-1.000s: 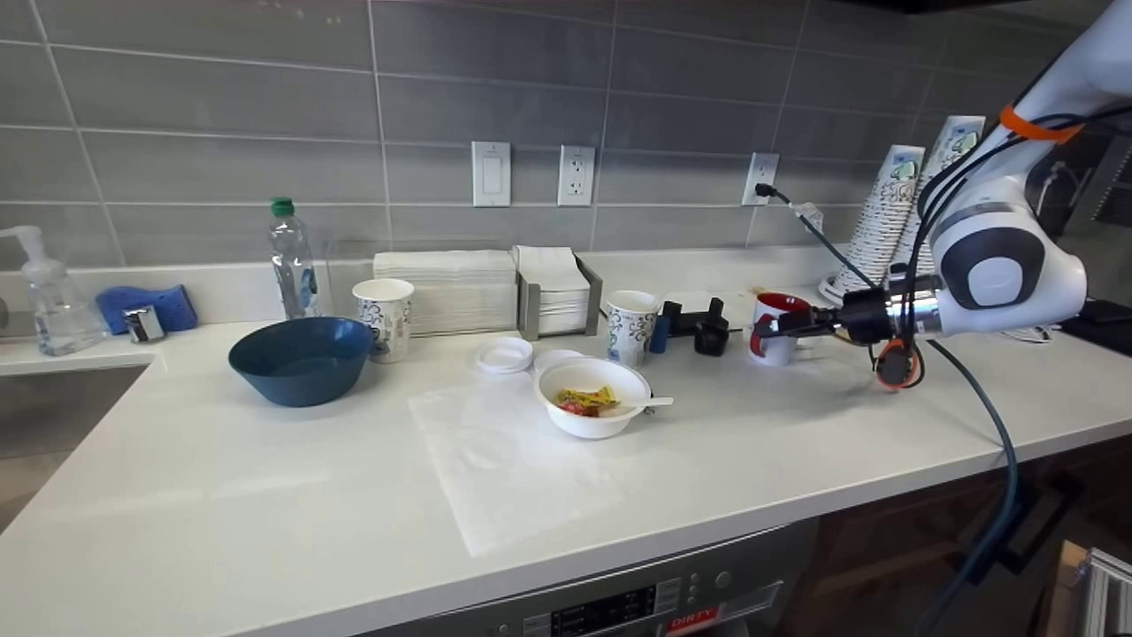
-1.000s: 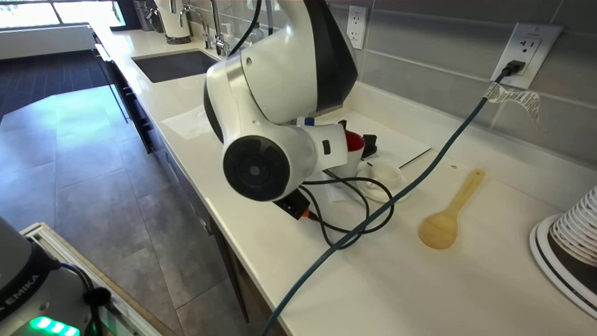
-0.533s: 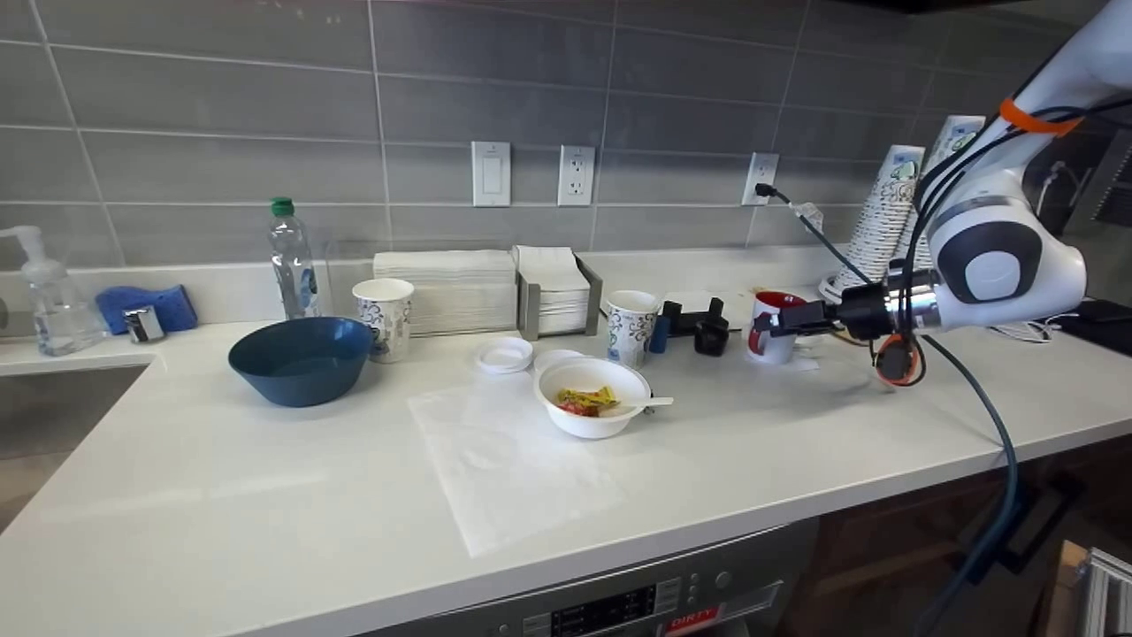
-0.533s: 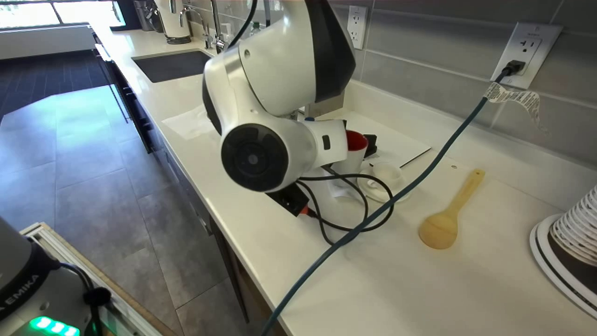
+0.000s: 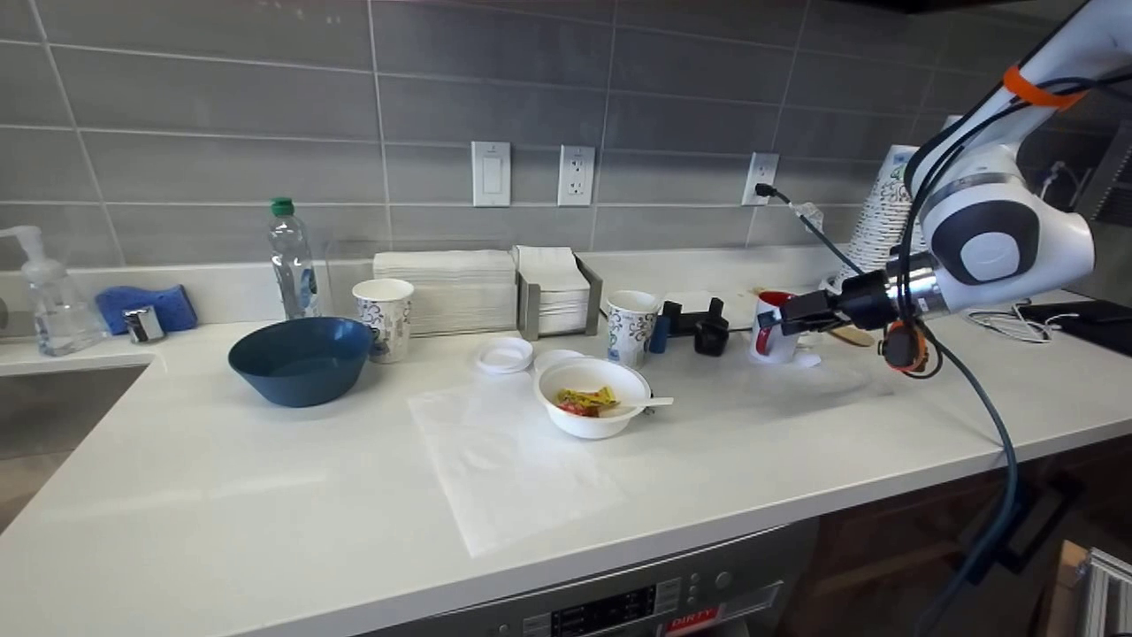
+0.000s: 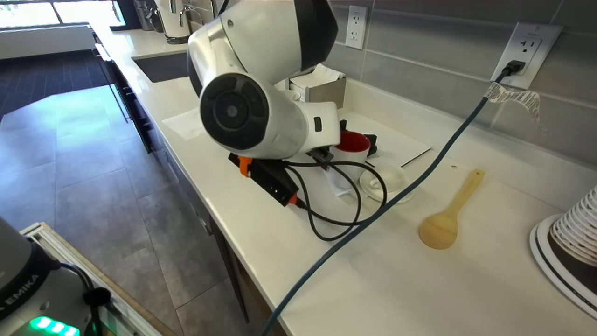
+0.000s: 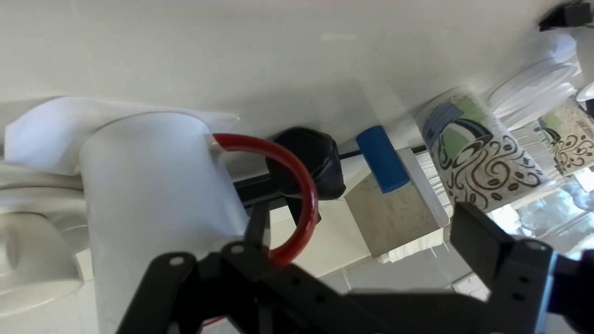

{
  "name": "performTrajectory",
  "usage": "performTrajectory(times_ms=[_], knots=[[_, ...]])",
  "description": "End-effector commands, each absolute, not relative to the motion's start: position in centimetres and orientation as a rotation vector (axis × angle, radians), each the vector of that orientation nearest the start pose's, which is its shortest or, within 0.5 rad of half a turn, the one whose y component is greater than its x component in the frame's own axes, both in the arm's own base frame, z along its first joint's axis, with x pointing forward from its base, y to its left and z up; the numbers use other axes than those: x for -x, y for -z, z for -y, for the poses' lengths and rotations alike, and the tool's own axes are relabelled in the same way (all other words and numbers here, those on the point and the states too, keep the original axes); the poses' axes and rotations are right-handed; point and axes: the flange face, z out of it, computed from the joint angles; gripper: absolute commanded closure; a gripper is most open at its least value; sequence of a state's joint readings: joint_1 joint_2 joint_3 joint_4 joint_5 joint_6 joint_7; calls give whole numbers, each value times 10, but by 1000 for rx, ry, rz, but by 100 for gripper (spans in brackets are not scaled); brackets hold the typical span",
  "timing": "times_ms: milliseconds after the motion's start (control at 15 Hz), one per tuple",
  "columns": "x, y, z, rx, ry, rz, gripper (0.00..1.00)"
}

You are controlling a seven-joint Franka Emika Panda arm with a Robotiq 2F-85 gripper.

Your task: Lift the mug and move it to the right

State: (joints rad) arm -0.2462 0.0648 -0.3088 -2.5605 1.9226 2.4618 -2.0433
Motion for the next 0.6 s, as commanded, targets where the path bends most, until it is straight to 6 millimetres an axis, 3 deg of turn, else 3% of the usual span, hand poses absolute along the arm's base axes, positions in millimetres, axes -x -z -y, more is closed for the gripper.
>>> performTrajectory(times_ms=[0, 533], knots=[[-356, -252, 216, 2566, 1169, -333, 0], [-340, -284, 206, 2733, 1003, -393, 0]])
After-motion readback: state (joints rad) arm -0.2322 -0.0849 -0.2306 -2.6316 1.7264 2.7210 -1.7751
